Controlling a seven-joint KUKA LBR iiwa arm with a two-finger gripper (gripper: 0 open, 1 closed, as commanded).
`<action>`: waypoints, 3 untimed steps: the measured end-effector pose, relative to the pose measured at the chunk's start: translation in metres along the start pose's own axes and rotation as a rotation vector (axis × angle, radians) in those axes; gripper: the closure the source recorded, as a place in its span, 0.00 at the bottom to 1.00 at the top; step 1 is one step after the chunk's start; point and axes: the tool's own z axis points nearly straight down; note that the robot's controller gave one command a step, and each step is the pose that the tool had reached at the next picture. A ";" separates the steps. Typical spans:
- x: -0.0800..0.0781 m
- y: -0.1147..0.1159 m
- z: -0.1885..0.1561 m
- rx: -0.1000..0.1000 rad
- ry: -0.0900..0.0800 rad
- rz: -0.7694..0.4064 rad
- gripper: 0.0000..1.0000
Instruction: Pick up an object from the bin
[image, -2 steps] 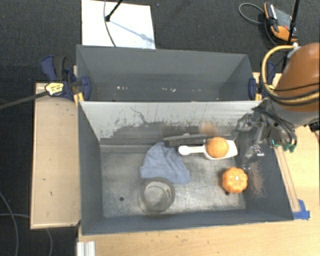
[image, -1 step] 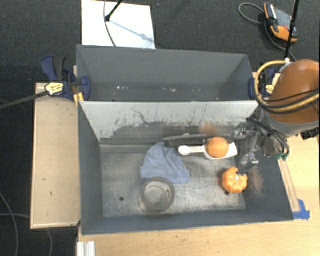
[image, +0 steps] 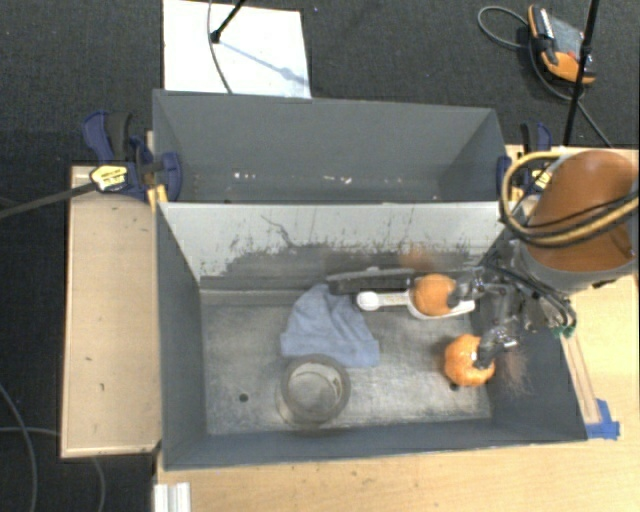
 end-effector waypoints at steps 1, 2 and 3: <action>-0.003 -0.017 0.020 -0.001 0.000 -0.224 0.00; 0.001 -0.009 0.051 0.010 -0.011 -0.664 1.00; 0.002 -0.009 0.053 0.011 -0.010 -0.683 1.00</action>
Offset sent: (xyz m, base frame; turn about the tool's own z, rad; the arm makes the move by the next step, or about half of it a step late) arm -0.0107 -0.0083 -0.0713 -0.6866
